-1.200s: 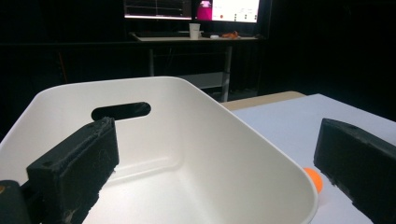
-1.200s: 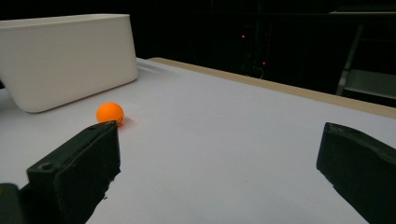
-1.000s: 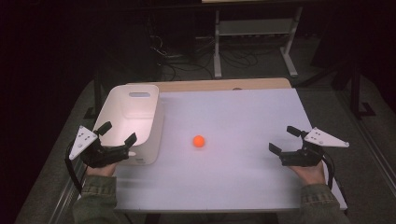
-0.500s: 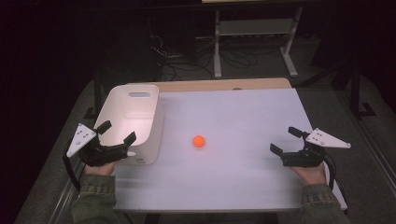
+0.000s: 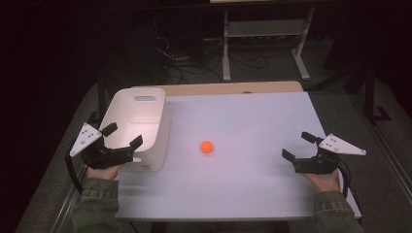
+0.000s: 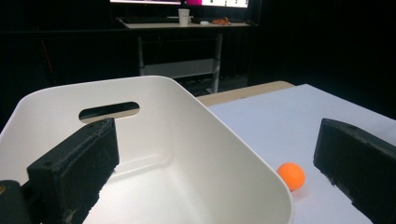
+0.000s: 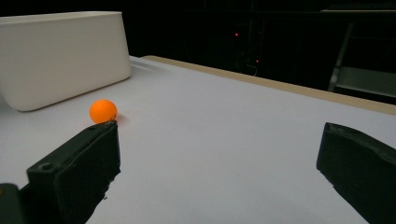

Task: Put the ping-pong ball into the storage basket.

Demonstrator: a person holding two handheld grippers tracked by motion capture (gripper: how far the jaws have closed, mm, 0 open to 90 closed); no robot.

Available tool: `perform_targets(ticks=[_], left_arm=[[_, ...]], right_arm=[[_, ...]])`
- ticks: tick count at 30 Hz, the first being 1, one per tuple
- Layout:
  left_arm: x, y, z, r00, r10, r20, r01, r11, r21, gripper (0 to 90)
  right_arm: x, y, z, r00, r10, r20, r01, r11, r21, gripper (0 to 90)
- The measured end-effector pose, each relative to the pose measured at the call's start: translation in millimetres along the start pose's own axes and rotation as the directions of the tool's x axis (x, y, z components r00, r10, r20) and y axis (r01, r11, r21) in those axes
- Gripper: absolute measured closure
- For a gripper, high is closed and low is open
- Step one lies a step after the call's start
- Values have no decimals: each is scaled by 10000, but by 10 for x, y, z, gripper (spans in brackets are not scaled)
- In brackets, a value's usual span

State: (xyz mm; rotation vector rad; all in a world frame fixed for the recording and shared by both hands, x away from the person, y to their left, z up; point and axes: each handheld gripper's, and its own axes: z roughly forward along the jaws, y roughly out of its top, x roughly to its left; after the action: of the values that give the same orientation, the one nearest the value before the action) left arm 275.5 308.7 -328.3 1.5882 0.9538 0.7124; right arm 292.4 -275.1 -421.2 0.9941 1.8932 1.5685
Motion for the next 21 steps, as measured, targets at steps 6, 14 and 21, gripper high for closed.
perform_targets(ticks=[6,14,21], left_arm=[[5,42,18,10000,37,58,-39,9998,214,0],[6,78,55,9998,63,202,-71,9992,393,0],[-5,129,82,9983,244,536,-281,9972,699,0]], right_arm=[[-1,-3,8,10000,-5,-28,6,10000,50,0],[1,-1,6,10000,29,-25,-29,10000,19,0],[2,-2,8,10000,30,-44,-30,10000,40,0]])
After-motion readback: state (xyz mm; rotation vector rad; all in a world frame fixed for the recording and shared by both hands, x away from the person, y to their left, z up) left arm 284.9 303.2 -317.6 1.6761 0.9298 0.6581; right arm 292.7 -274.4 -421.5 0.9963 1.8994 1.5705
